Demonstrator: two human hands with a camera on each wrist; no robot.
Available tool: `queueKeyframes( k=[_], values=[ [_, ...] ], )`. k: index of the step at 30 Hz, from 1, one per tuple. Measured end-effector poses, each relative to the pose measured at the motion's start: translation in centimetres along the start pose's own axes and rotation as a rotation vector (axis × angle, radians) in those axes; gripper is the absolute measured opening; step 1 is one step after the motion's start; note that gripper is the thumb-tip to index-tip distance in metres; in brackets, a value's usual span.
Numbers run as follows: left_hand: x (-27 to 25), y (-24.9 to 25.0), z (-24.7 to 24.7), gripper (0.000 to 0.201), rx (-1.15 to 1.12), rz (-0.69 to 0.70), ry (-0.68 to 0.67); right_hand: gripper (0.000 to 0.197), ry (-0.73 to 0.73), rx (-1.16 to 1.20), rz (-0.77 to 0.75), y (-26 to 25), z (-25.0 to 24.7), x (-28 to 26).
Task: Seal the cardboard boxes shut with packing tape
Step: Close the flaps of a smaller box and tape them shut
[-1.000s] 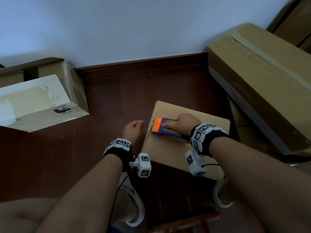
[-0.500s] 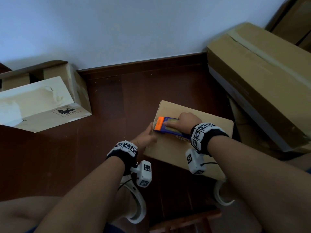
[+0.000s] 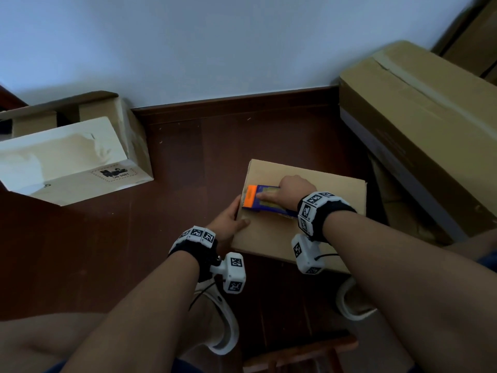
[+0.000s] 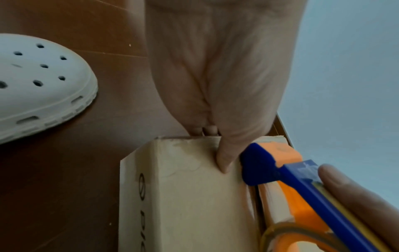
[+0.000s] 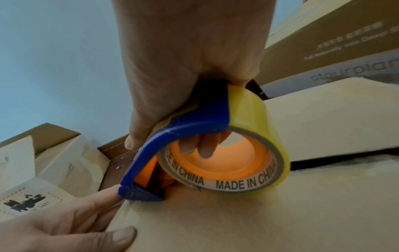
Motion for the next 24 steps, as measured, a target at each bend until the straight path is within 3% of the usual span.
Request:
queueKeyframes(
  k=[3,6,7,9,11,14,17,21,22,24],
  values=[
    [-1.0,-1.2,-1.9,0.082,-0.004,-0.016,0.058,0.066,-0.006,-0.032,-0.058,-2.5,-0.1,0.0],
    [-2.2,-0.3,-3.3,0.073,0.101,-0.026,0.157,0.064,-0.029,-0.054,-0.102,-4.6,-0.3,0.0],
    [-2.3,0.2,-3.6,0.071,0.240,-0.030,0.181,0.065,-0.030,-0.061,-0.109,-4.9,-0.5,0.0],
    [-2.6,1.3,-4.1,0.065,0.748,-0.034,0.164,0.069,-0.012,-0.053,-0.115,-5.1,-1.0,-0.1],
    [-2.9,2.2,-3.8,0.057,1.030,0.054,0.138,0.073,0.012,-0.034,-0.121,-4.8,-1.4,0.0],
    [-3.4,3.3,-2.4,0.049,1.106,0.168,0.136,0.065,0.025,-0.074,-0.170,-4.2,-1.5,0.2],
    [-4.1,3.3,-1.3,0.075,1.124,0.061,0.127,0.056,0.062,-0.069,-0.193,-3.4,-1.7,-0.1],
    [-5.3,2.0,-0.2,0.108,1.186,0.092,0.176,0.060,0.041,0.063,-0.193,-1.9,-2.2,0.1],
    [-5.6,1.7,0.2,0.110,1.188,0.082,0.214,0.064,0.045,0.124,-0.190,-1.3,-2.5,0.2],
    [-6.2,1.7,0.9,0.093,1.164,0.083,0.338,0.070,0.082,0.273,-0.151,0.1,-3.0,0.5]
  ],
)
Point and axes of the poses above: each hand's wrist, its own x-axis towards the middle knuckle, its own z-axis out of the palm, y = z × x, the point moved 1 cm from there along x, towards the middle knuckle, and after that the axes turned 12 degrees about z, right-handed, at the moved point
